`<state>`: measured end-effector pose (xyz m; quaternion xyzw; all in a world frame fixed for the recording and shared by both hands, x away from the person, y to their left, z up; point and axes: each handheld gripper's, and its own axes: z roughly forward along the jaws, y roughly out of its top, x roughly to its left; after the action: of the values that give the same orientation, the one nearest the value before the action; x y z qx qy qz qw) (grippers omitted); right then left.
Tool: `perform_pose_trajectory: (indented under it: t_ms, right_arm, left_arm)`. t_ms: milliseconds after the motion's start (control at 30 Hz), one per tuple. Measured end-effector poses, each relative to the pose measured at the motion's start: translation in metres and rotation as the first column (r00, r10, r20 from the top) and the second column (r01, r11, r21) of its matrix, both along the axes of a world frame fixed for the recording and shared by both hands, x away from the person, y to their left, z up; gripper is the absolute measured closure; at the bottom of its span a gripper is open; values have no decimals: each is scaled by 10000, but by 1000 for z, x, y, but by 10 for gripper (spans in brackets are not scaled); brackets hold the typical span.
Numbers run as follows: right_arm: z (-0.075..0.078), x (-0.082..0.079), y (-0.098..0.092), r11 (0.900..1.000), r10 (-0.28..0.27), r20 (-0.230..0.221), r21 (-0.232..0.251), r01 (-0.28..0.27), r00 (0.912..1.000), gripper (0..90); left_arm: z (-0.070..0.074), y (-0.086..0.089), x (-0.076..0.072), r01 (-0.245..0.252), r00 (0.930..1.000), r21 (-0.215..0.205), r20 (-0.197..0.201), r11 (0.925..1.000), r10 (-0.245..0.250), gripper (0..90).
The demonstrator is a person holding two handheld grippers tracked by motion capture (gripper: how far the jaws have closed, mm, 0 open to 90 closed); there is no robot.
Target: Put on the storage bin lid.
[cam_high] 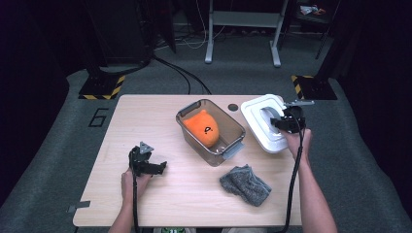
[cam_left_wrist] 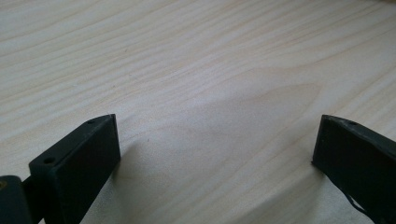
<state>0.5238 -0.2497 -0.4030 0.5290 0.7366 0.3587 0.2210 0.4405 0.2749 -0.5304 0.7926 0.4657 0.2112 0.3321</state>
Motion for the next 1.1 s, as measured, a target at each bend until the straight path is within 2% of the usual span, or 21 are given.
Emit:
perform_pose_trajectory:
  t_ms: [233, 567, 700, 1100]
  right_arm:
    - [17, 0, -2, 10000, 23, 180, -1, -23, 9998, 666]
    - [44, -1, 6, 9999, 162, 435, -58, -160, 9989, 666]
    - [60, -2, 12, 9995, 309, 578, -63, -306, 9979, 666]
    - [82, -5, 38, 9962, 858, 783, 46, -864, 9932, 666]
  left_arm:
    - [0, 0, 0, 1, 10000, 8, 0, 10000, -1, 4]
    - [0, 0, 0, -3, 10000, 15, -3, 10000, 3, 4]
    - [0, 0, 0, -4, 10000, 18, -1, 10000, 4, 4]
    - [0, 0, 0, -6, 10000, 6, -3, 10000, 6, 3]
